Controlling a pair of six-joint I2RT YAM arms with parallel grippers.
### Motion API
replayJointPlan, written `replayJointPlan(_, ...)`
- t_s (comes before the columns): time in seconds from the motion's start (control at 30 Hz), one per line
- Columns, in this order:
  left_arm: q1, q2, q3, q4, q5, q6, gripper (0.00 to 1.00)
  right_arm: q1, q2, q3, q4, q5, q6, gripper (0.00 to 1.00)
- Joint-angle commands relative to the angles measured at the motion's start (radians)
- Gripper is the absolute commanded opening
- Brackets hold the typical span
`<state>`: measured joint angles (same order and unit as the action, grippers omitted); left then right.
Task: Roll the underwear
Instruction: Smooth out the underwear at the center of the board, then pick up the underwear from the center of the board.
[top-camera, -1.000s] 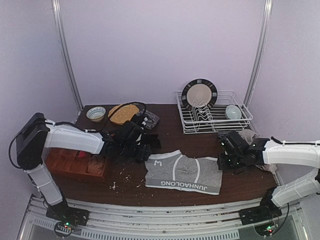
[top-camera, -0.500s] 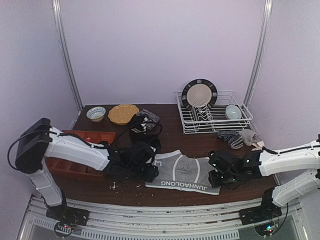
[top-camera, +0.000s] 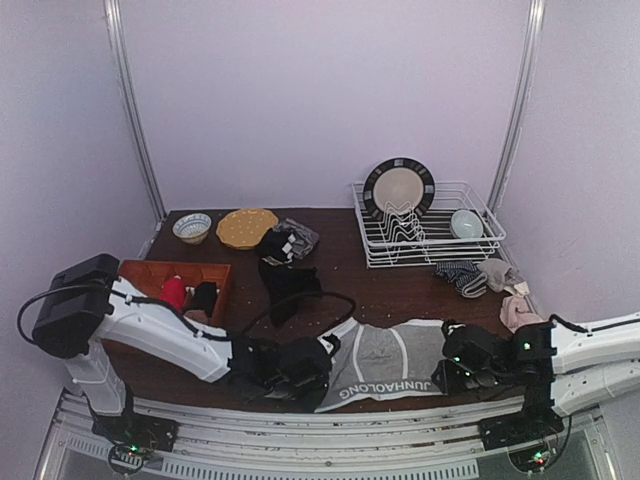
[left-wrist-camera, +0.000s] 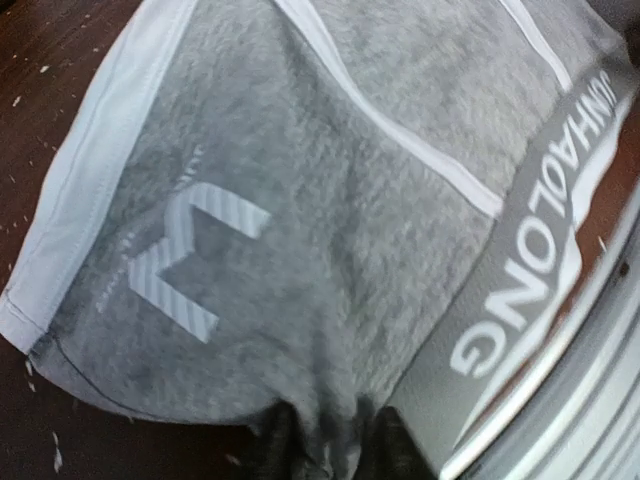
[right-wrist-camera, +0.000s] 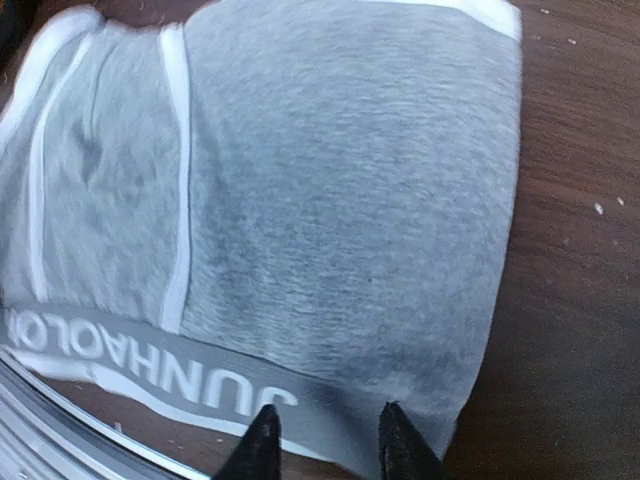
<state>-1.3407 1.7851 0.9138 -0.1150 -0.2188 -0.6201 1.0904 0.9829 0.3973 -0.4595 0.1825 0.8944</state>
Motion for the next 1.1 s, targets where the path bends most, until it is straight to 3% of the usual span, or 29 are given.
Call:
replayJointPlan(0.0,-0.058,-0.118,-0.024,-0.159,-0.099,-0.061,0.64,0.007,-0.079,0.067,-0.131,0.046,0.010,0.41)
replayJointPlan(0.07,-0.058,-0.203,-0.040,-0.213,-0.165,-0.080,0.93,0.009,-0.062,0.146,-0.148,0.061,-0.032,0.45)
replayJointPlan(0.1,-0.058,-0.254,-0.051,-0.238,-0.200,-0.088,0.97,0.012,-0.036,0.188,-0.139,0.059,-0.052,0.46)
replayJointPlan(0.27,-0.049,-0.480,-0.129,-0.323,-0.376,-0.164,0.98,0.085,0.237,0.413,-0.034,0.047,-0.127,0.42)
replayJointPlan(0.47,-0.025,-0.661,-0.266,-0.326,-0.382,-0.335,0.97,0.180,0.660,0.764,-0.019,0.024,-0.160,0.40)
replayJointPlan(0.8,-0.025,-0.718,-0.381,-0.357,-0.338,-0.542,0.91,0.198,1.053,1.139,-0.110,0.058,-0.249,0.46)
replayJointPlan(1.07,-0.024,-0.736,-0.409,-0.352,-0.323,-0.558,0.89,0.189,1.234,1.324,-0.213,0.140,-0.289,0.46)
